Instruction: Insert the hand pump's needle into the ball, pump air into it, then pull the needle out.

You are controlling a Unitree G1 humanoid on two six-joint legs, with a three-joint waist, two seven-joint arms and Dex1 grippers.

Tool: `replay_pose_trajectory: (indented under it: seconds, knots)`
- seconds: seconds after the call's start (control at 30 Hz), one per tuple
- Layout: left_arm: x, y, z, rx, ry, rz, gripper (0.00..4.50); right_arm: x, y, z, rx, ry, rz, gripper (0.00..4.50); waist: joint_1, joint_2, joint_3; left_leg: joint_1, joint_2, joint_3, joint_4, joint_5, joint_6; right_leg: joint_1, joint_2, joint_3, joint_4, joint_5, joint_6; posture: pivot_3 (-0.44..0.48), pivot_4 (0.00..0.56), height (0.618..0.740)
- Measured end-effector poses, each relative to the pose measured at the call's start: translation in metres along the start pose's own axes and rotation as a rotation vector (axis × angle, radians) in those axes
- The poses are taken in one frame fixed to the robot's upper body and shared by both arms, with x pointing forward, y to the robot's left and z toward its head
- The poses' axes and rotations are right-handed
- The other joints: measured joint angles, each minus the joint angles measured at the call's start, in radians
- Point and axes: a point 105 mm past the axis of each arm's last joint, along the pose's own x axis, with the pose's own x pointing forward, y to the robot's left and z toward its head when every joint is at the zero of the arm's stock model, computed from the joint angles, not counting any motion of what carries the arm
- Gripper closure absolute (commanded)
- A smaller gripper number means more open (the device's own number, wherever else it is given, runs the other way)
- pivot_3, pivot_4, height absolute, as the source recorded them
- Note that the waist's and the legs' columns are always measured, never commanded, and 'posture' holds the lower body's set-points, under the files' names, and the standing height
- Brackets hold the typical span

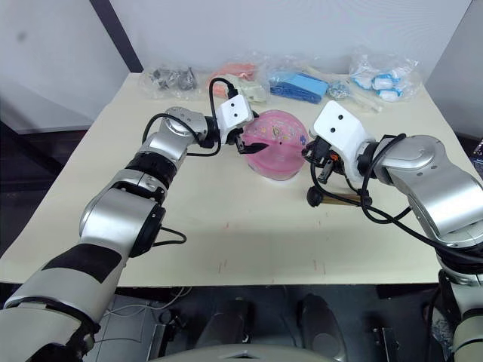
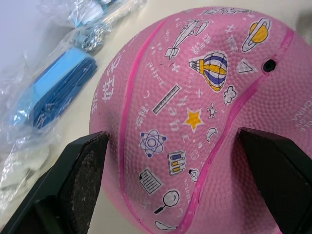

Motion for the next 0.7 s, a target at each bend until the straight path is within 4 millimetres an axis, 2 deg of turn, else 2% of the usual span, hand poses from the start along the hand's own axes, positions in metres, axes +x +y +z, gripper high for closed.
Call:
replay_pose_trajectory:
  seconds: [0.2, 0.4, 0.7]
  knots:
    - [0.002, -0.007, 0.003, -0.043, -0.052, -0.037, 0.0, -0.002, 0.0, -0.011, 0.032, 0.019, -0.024, 4.2, 0.006, 0.0, 0.0, -0.003, 0.0, 0.001, 0.0, 0.0, 0.0, -0.002, -0.001, 0.0, 0.0, 0.001, 0.0, 0.0, 0.15, 0.74]
    - [0.003, -0.014, 0.006, -0.093, -0.115, -0.084, 0.0, -0.011, -0.009, -0.025, 0.093, 0.041, -0.106, 4.2, 0.006, 0.0, 0.0, -0.004, 0.0, 0.001, 0.0, 0.0, 0.0, -0.004, -0.001, 0.001, -0.001, 0.001, 0.0, 0.0, 0.15, 0.74]
    - [-0.002, -0.023, 0.012, -0.199, -0.22, -0.161, 0.0, -0.019, -0.006, -0.046, 0.16, 0.08, -0.154, 4.2, 0.006, 0.0, 0.0, -0.007, 0.0, 0.001, -0.001, 0.0, 0.0, -0.005, -0.001, 0.0, -0.004, 0.001, 0.0, 0.0, 0.15, 0.74]
